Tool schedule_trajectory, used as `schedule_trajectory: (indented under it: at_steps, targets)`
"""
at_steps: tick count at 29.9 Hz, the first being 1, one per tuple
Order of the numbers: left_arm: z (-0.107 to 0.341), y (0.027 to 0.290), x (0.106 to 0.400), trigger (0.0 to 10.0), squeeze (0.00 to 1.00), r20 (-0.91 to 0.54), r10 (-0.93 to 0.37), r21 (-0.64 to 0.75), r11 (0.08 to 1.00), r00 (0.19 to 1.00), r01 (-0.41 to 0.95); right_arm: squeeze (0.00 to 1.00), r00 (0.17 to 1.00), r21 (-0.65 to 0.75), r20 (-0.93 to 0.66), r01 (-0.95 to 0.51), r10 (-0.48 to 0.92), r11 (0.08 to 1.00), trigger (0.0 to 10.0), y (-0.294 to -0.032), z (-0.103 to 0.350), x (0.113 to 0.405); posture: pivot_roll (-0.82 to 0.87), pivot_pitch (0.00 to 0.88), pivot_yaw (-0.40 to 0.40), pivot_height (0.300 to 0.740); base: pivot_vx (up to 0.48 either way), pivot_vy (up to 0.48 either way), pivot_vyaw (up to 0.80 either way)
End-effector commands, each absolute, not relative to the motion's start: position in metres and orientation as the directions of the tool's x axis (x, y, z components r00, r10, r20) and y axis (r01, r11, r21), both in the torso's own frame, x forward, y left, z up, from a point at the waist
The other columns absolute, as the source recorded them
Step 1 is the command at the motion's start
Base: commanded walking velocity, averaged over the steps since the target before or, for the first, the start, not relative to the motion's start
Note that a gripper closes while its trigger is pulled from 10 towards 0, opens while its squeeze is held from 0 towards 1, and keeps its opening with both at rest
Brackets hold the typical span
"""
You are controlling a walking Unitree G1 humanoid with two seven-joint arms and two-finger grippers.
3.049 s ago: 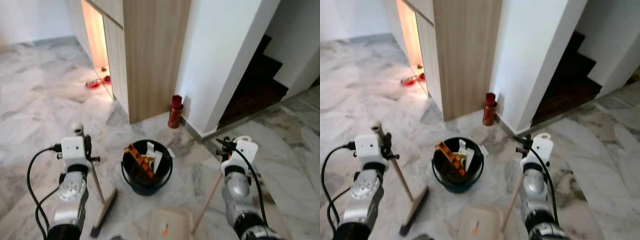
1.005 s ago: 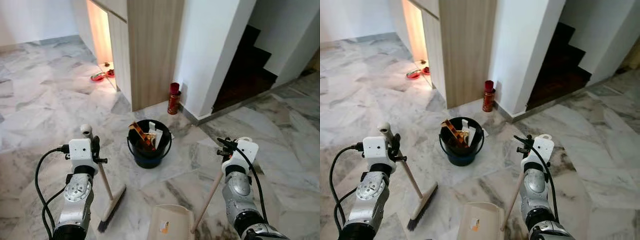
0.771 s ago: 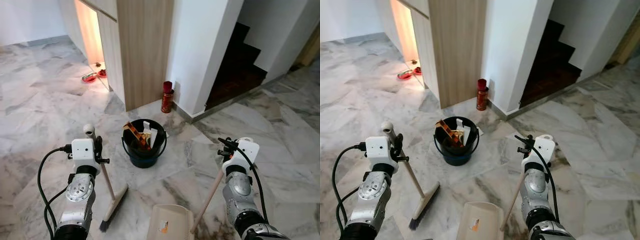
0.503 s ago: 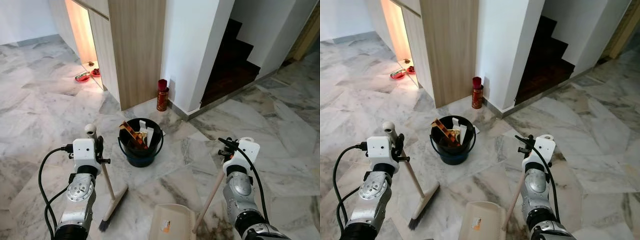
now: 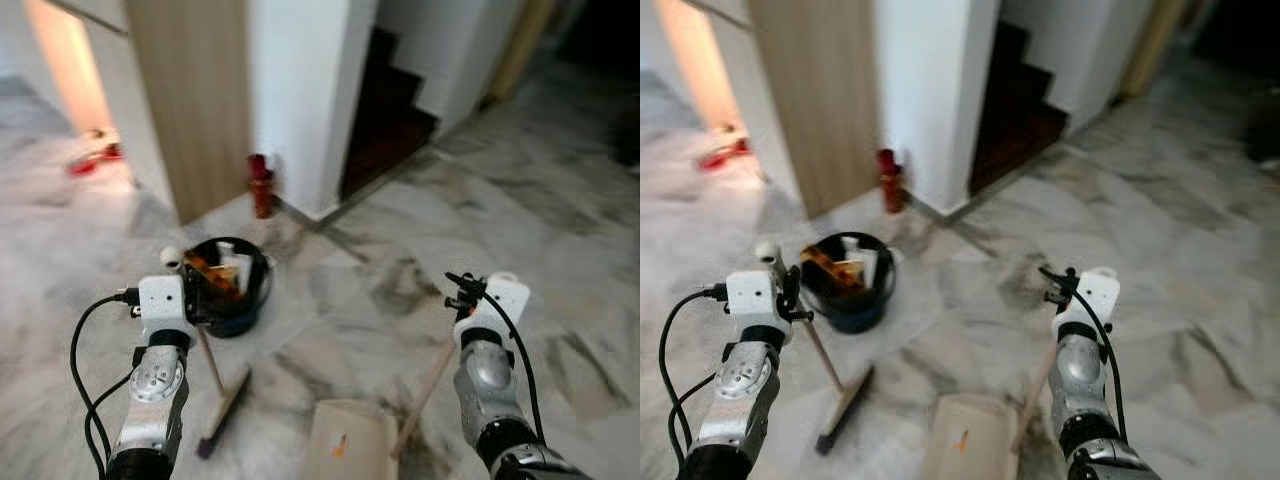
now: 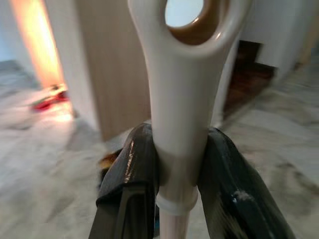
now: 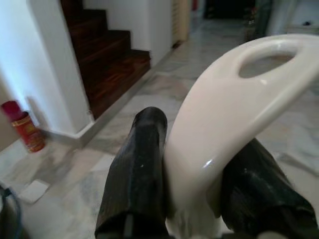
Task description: Sweep floor
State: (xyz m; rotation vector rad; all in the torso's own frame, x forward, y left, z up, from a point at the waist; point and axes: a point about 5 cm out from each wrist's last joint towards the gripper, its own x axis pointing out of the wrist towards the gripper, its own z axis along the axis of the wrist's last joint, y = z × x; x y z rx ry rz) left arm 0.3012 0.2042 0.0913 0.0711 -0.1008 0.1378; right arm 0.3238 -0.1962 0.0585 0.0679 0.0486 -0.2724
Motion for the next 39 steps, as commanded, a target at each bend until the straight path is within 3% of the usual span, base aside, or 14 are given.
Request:
schedule_trajectory:
  at_steps: [1,25,39]
  targets:
    - [0.1003,0.2018,0.3051,10.0,0.00,0.143,0.128,0.071,0.988,0.981,-0.139,0.00,0.955,0.071,-0.058,0.294,-0.290,0.953,10.0,-0.2013,0.0598,0.3240,0.18,0.018,-0.093,0.740,0.000,0.000,-0.80]
    - [0.1007,0.2013,0.3051,10.0,0.00,0.146,0.134,0.052,0.988,0.980,-0.143,0.00,0.955,0.064,-0.052,0.294,-0.291,0.954,10.0,-0.2027,0.0611,0.3244,0.18,0.025,-0.100,0.740,0.000,0.000,-0.80]
    - [0.1020,0.2028,0.3071,10.0,0.00,0.146,0.142,0.059,0.987,0.979,-0.152,0.00,0.960,0.069,-0.025,0.280,-0.279,0.958,10.0,-0.1999,0.0638,0.3249,0.18,0.024,-0.101,0.740,0.289,0.000,0.00]
